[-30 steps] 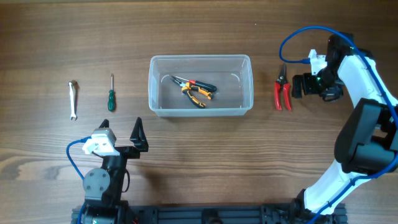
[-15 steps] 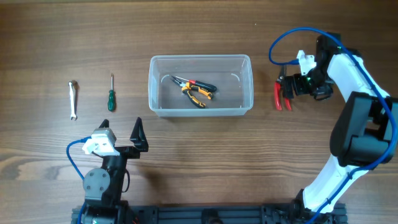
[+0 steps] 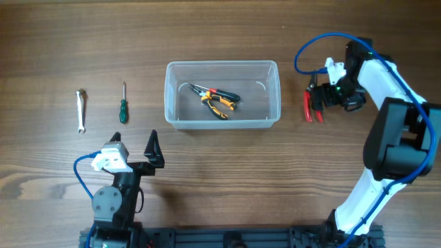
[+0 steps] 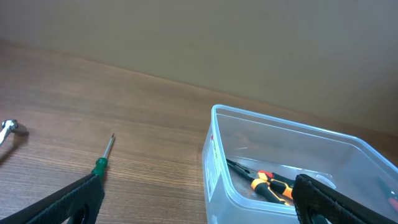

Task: Pack container
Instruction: 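Lower the right gripper and close it on the shears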

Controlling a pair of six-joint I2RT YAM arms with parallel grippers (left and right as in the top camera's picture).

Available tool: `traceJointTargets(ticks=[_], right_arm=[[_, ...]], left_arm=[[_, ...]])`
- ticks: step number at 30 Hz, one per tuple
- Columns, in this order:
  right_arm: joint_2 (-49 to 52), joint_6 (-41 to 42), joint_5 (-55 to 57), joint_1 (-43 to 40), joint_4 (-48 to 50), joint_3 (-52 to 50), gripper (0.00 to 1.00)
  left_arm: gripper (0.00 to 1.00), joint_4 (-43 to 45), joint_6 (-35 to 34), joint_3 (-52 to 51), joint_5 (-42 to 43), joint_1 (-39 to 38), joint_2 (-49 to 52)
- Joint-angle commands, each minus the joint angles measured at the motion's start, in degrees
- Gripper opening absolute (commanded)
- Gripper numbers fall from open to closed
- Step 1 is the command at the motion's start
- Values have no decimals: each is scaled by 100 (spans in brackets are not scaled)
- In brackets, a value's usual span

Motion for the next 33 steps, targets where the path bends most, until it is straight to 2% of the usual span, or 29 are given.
traceJointTargets(ticks=[1, 24, 28, 33], right_arm=[[105, -199, 144, 208, 92, -4, 100], [479, 63, 74, 221, 221, -4, 99], [479, 164, 76, 221, 258, -4, 78], [479, 413, 68, 221, 260, -4, 63]], left_arm=[[100, 17, 52, -28, 68, 31, -37], [100, 17, 52, -28, 68, 31, -37], [100, 17, 52, -28, 68, 31, -37], [100, 17, 52, -28, 68, 31, -37]])
